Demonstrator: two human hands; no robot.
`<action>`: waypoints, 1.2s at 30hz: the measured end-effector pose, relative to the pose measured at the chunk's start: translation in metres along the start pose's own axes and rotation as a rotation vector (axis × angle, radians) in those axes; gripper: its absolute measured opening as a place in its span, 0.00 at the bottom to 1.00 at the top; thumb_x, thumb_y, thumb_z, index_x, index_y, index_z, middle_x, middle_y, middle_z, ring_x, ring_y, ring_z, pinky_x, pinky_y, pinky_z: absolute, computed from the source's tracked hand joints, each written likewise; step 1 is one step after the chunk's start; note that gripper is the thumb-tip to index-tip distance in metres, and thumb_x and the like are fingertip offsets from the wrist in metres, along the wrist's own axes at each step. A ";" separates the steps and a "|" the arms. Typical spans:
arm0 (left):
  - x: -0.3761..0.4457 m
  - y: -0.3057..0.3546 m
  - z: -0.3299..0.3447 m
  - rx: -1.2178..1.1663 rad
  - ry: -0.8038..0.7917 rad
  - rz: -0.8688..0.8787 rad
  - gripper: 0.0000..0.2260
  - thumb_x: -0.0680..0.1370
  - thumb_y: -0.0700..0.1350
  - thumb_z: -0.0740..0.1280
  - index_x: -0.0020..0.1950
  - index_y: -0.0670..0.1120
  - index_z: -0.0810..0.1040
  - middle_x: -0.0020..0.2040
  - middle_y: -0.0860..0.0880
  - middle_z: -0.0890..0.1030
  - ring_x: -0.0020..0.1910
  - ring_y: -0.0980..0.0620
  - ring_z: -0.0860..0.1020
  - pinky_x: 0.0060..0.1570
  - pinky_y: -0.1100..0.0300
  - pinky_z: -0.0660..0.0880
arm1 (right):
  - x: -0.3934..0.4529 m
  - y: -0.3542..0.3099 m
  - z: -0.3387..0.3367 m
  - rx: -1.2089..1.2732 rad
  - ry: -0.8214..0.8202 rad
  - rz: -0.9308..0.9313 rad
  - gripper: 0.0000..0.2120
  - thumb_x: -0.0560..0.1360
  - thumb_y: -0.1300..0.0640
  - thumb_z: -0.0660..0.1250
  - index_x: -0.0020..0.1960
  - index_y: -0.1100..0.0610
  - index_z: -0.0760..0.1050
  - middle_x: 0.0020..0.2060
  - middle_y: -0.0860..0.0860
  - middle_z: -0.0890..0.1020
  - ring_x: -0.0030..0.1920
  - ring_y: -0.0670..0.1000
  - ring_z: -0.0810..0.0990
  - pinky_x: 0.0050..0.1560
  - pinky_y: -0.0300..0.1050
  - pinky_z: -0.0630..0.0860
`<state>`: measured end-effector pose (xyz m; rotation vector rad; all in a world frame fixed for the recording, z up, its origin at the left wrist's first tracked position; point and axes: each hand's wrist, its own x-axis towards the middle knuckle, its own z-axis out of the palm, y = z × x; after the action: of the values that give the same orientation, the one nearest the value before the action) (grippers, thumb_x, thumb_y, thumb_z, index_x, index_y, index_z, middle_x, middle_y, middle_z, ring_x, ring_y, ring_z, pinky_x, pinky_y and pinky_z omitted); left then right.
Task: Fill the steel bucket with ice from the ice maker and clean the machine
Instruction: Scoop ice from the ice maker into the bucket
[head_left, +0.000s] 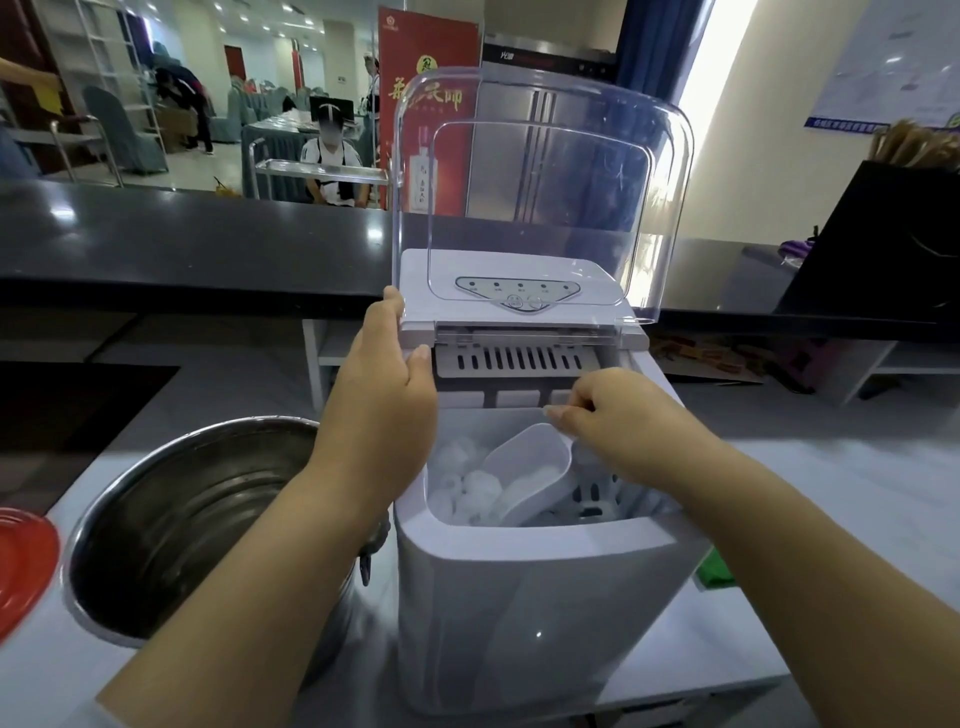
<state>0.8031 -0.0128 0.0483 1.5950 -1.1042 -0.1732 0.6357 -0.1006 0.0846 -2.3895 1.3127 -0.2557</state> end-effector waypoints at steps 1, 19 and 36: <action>0.000 0.000 0.000 -0.003 -0.002 -0.001 0.20 0.82 0.42 0.55 0.75 0.48 0.58 0.75 0.49 0.63 0.73 0.50 0.63 0.68 0.46 0.67 | -0.001 0.001 -0.001 -0.004 -0.004 -0.008 0.20 0.79 0.49 0.62 0.44 0.67 0.76 0.30 0.51 0.74 0.31 0.51 0.71 0.30 0.42 0.68; -0.001 0.001 -0.001 -0.057 -0.008 -0.012 0.20 0.82 0.41 0.55 0.74 0.47 0.58 0.74 0.49 0.64 0.73 0.51 0.63 0.69 0.48 0.66 | 0.005 0.002 -0.006 0.184 0.073 0.048 0.22 0.78 0.46 0.62 0.44 0.67 0.74 0.37 0.59 0.75 0.36 0.55 0.72 0.34 0.43 0.69; -0.002 0.003 -0.001 -0.061 0.005 -0.023 0.20 0.82 0.41 0.55 0.75 0.48 0.59 0.74 0.49 0.65 0.73 0.51 0.63 0.70 0.48 0.64 | -0.004 -0.005 0.009 0.028 -0.308 -0.011 0.17 0.78 0.43 0.62 0.44 0.55 0.79 0.35 0.50 0.78 0.35 0.47 0.73 0.36 0.40 0.70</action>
<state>0.8011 -0.0103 0.0508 1.5532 -1.0677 -0.2158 0.6409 -0.0925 0.0788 -2.3005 1.1455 0.0884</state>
